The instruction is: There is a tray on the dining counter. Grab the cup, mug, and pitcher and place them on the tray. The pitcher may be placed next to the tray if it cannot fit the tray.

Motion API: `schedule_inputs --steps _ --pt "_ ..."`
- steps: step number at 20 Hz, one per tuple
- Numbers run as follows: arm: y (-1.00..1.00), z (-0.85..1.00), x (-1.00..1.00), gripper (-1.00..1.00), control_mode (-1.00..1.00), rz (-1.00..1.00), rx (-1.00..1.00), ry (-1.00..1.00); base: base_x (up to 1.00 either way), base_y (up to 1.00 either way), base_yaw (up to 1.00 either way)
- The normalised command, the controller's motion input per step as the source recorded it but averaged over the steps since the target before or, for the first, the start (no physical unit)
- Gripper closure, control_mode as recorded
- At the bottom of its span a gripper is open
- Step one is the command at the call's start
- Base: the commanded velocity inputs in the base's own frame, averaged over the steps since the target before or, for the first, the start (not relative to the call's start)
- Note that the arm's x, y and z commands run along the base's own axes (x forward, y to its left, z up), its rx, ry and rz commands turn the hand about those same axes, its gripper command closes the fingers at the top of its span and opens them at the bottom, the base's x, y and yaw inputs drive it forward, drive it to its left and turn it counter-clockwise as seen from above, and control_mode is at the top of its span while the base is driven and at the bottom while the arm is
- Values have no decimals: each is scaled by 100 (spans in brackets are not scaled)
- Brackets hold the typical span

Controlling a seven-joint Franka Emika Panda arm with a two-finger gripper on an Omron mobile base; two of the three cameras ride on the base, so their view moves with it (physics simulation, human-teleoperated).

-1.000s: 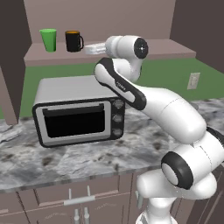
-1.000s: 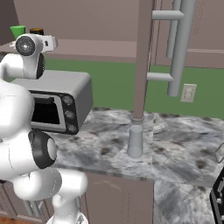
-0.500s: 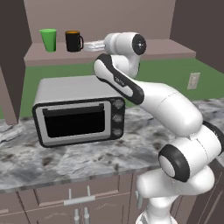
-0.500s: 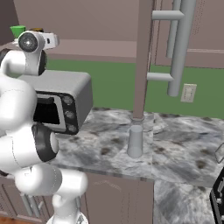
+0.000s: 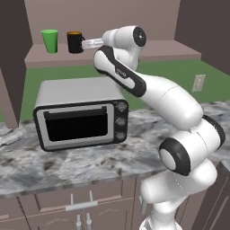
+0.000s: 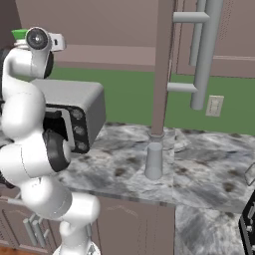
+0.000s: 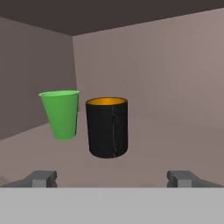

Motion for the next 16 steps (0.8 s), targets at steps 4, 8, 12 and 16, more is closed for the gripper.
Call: schedule_inputs --steps 4,8,12,16 --pt "10 1 15 -100 -100 10 0 5 0 0 0" --pt "1 9 18 -100 -100 6 0 3 0 0 0" --pt "0 12 21 -100 -100 4 0 4 0 0 0" --pt "0 5 23 -100 -100 3 0 3 0 0 0"
